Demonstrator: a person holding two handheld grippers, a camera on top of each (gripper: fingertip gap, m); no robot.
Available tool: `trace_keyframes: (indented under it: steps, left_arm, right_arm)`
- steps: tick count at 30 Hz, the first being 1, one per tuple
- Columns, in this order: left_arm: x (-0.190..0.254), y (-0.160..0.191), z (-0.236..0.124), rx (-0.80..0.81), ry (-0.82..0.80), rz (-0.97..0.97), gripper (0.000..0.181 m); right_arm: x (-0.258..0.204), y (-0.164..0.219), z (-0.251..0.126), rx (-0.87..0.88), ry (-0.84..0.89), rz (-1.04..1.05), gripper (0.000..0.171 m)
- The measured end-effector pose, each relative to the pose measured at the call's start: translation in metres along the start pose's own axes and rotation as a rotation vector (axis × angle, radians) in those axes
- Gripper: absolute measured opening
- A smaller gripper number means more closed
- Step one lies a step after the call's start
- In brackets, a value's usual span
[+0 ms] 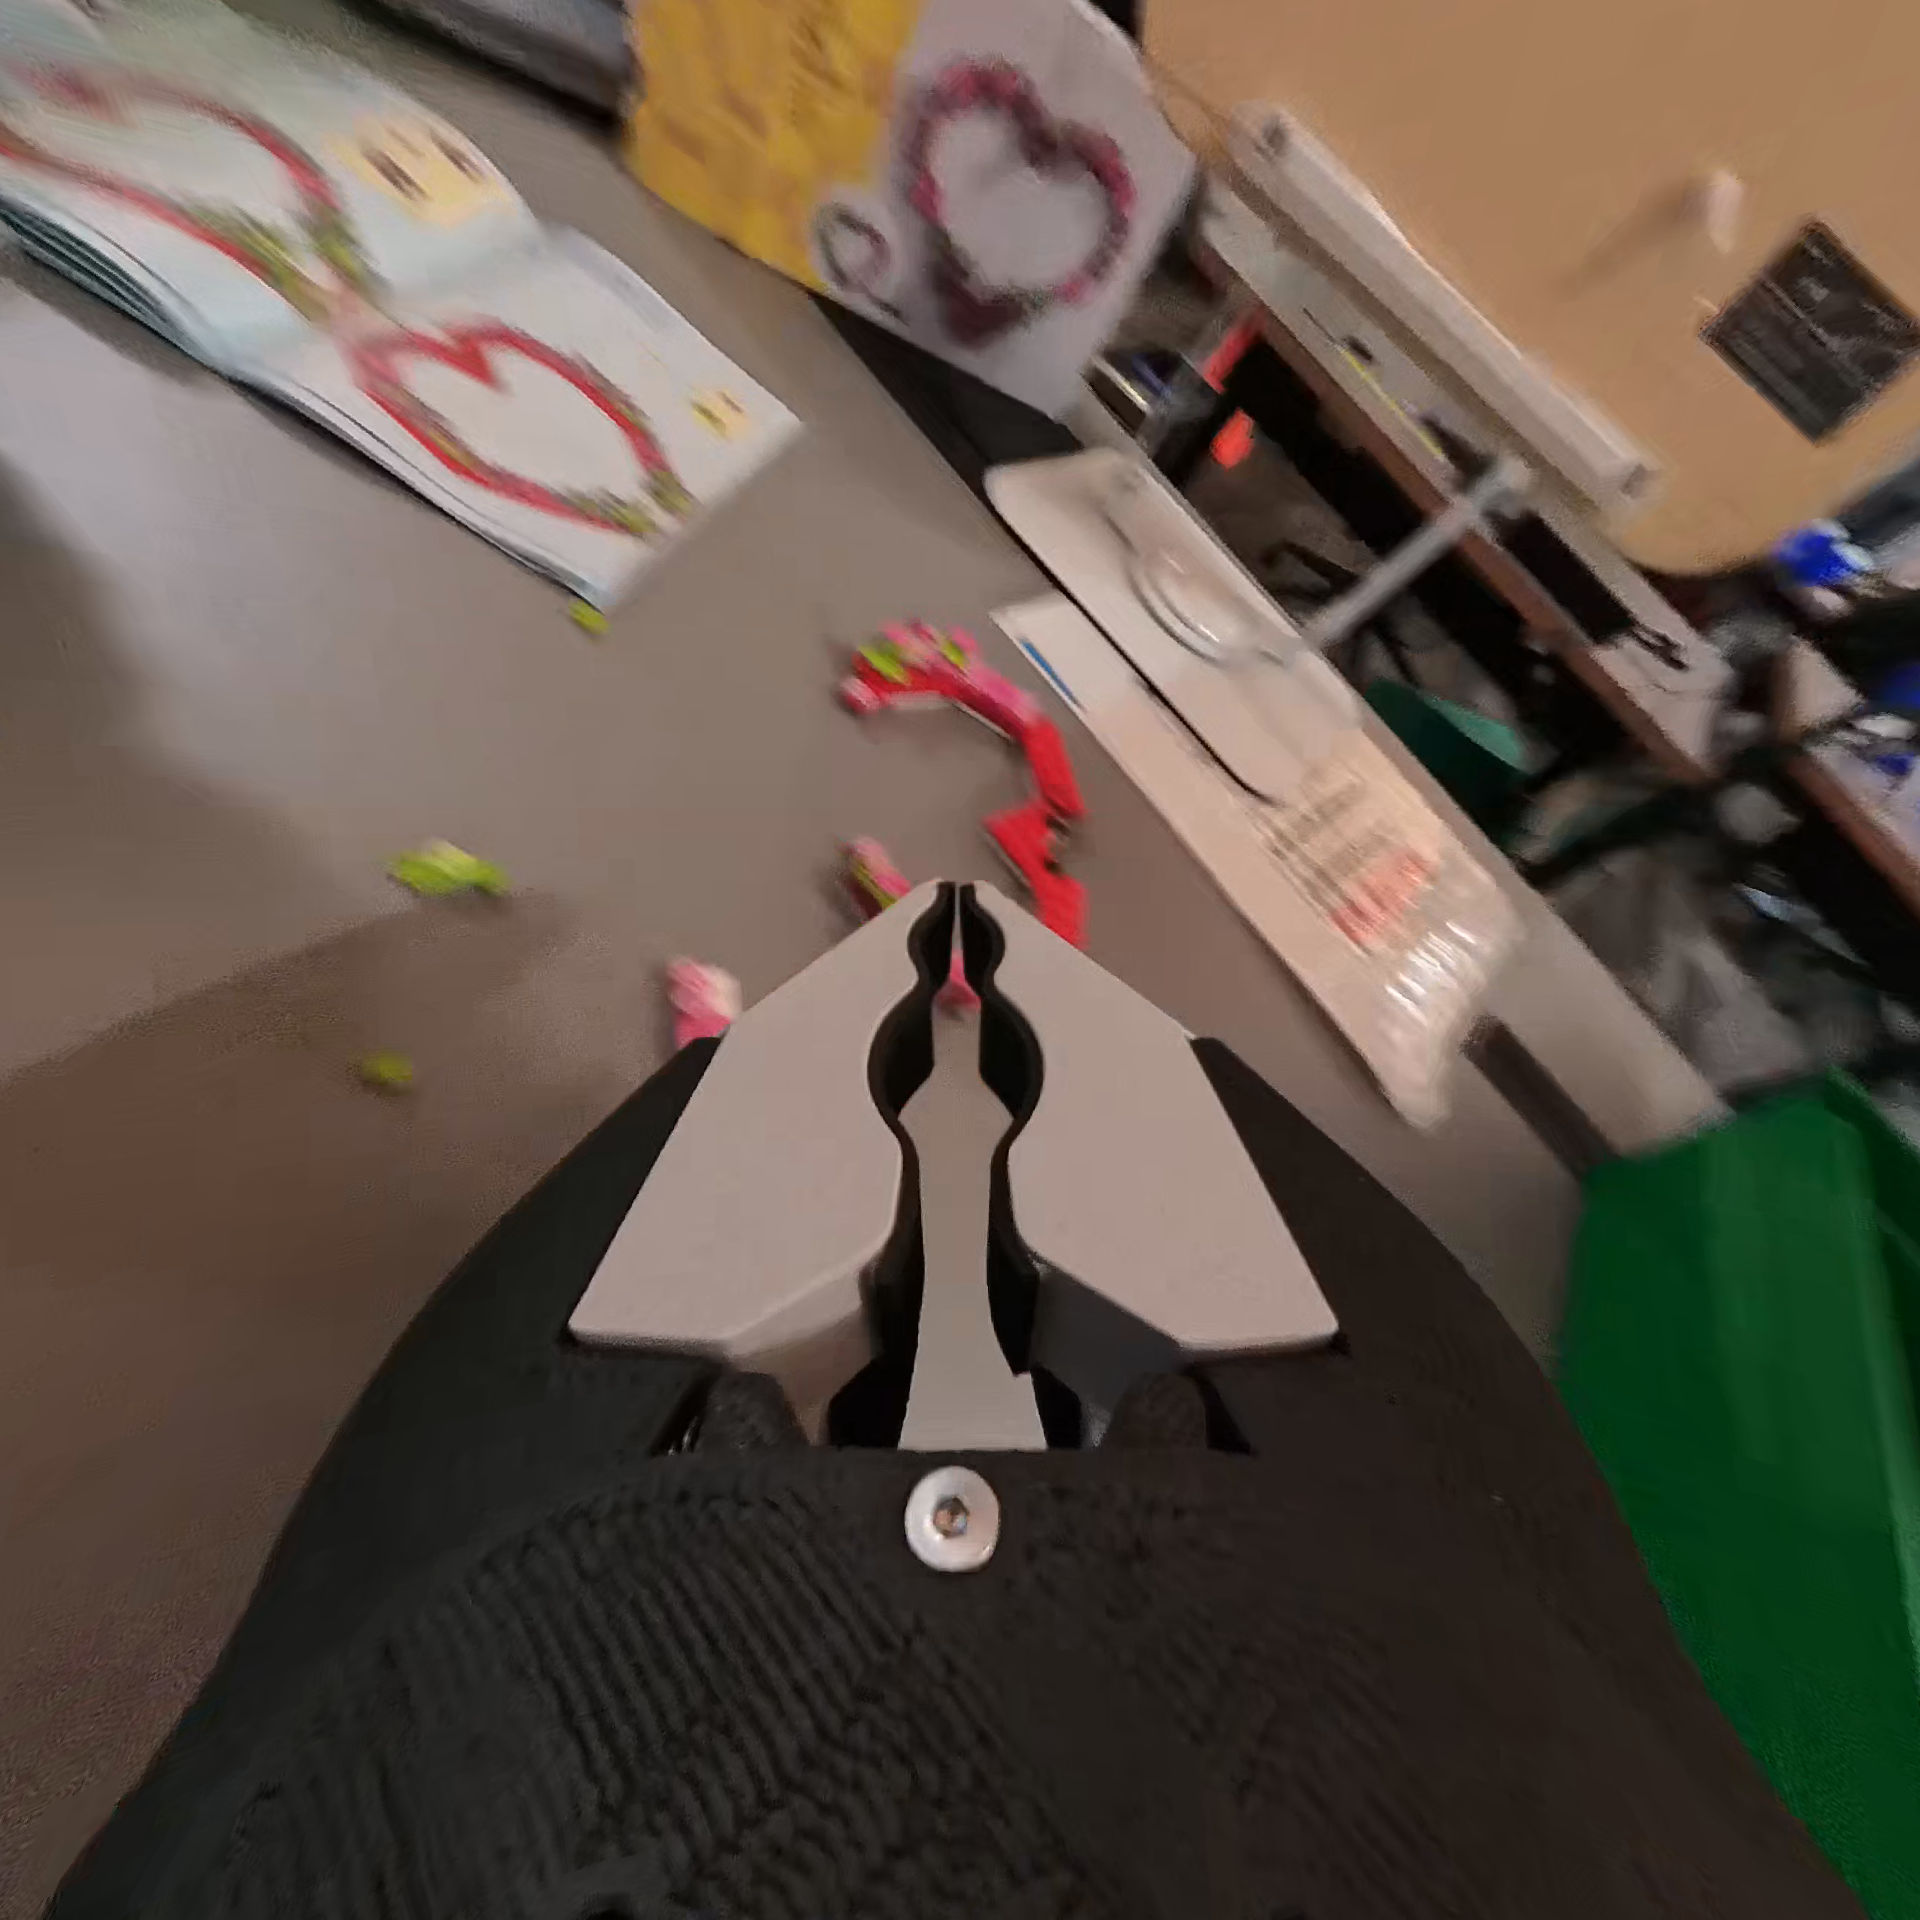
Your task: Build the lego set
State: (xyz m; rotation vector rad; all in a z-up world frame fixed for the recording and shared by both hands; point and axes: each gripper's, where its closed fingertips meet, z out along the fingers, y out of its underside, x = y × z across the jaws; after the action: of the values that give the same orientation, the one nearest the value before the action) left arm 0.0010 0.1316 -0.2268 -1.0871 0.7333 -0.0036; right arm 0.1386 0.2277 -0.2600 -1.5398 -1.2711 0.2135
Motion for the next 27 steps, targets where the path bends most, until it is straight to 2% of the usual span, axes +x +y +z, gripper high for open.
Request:
trace_keyframes:
  steps: [5, 9, 11, 14, 16, 19, 22, 27]
  left_arm:
    - [0.009, 0.003, 0.001, -0.053, 0.054, 0.016, 0.000]
    - [0.003, 0.043, 0.005, -0.319, 0.096, -0.095, 0.000]
    - [-0.006, 0.064, 0.001, -0.434, 0.118, -0.194, 0.009]
    - [-0.003, 0.077, -0.005, -0.498, 0.247, -0.415, 0.018]
    - [-0.004, 0.095, -0.007, -0.589, 0.285, -0.486, 0.024]
    - [-0.005, 0.115, -0.004, -0.709, 0.317, -0.454, 0.033]
    - [-0.001, 0.127, 0.005, -0.779, 0.351, -0.355, 0.034]
    - [0.011, 0.154, 0.013, -0.854, 0.416, -0.308, 0.042]
  right_arm:
    - [-0.069, -0.063, 0.028, 0.196, -0.192, 0.168, 0.001]
    - [-0.086, -0.067, 0.058, 0.190, -0.154, 0.248, 0.008]
    - [-0.087, -0.070, 0.065, 0.218, -0.093, 0.266, 0.009]
    - [-0.086, -0.078, 0.066, 0.286, -0.024, 0.260, 0.009]
    - [-0.083, -0.078, 0.065, 0.300, 0.024, 0.241, 0.009]
    - [-0.075, -0.078, 0.061, 0.330, 0.068, 0.257, 0.009]
    - [-0.071, -0.078, 0.058, 0.360, 0.085, 0.272, 0.008]
    - [-0.072, -0.092, 0.044, 0.468, 0.104, 0.273, 0.007]
